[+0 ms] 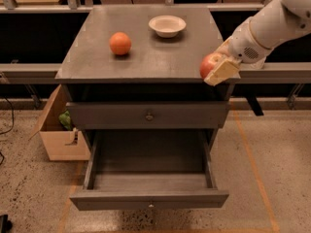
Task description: Pick apple from middle drawer and place on counter
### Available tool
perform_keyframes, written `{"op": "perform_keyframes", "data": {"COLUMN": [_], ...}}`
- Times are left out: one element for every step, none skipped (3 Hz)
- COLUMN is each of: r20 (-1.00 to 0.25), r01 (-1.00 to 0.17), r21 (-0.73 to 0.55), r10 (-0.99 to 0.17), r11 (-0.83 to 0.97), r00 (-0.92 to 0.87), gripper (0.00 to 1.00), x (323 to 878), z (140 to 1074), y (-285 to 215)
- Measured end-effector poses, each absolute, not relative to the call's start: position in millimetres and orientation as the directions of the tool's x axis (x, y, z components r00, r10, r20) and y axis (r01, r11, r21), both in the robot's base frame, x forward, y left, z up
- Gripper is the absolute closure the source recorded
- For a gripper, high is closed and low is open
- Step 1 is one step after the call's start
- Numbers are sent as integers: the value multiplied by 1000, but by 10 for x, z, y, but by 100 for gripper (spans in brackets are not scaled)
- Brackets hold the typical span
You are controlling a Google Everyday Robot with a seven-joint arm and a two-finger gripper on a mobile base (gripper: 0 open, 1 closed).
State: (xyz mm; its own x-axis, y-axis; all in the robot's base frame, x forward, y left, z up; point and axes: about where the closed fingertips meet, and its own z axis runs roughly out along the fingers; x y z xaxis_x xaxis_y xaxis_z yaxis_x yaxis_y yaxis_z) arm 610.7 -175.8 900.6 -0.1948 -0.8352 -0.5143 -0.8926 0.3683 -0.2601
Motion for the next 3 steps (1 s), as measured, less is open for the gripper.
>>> {"op": "perform_keyframes", "data": {"r20": [-514,-524,-552], "r01": [-900,-913,-920], "r21": [-264,-256,-247], "r10": [-840,-839,-825], "r11": [348,317,303], "r00": [-175,-144,-123], "gripper": [100,100,82], "x": [6629,7044,7361], "z": [9090,9122,9133], "y": [-1610,-1384,-1107]}}
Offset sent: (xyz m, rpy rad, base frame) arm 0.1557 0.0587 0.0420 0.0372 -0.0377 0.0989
